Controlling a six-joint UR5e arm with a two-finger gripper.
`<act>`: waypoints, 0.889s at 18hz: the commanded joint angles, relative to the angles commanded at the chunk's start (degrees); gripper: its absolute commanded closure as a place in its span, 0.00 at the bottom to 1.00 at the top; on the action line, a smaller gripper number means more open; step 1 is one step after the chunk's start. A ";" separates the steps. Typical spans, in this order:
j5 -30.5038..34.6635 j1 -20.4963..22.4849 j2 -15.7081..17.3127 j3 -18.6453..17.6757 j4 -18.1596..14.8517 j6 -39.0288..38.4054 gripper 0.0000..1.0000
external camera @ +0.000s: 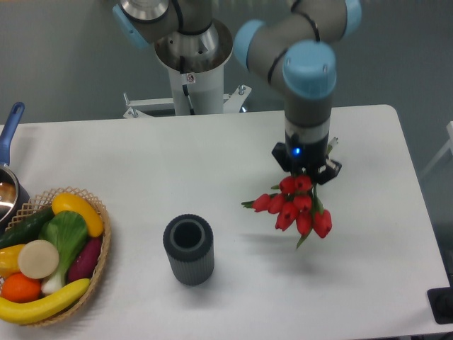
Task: Place the flowers on the table
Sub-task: 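Lower the held tulip bouquet down onto the table surface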
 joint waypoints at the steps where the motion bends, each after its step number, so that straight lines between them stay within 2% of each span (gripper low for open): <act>1: 0.79 -0.26 -0.97 0.09 0.09 0.00 0.70; 4: 2.12 -0.97 -2.55 0.61 0.09 0.09 0.70; 7: 2.12 -0.97 -3.61 1.14 0.27 0.09 0.63; 8: 2.12 -0.97 -3.96 1.23 0.27 0.09 0.56; 11: 2.03 -0.97 -4.75 1.76 1.84 0.09 0.20; 13: 2.03 -0.97 -4.41 1.67 3.51 0.09 0.02; 16: 1.68 -0.97 -3.44 2.19 4.83 0.00 0.00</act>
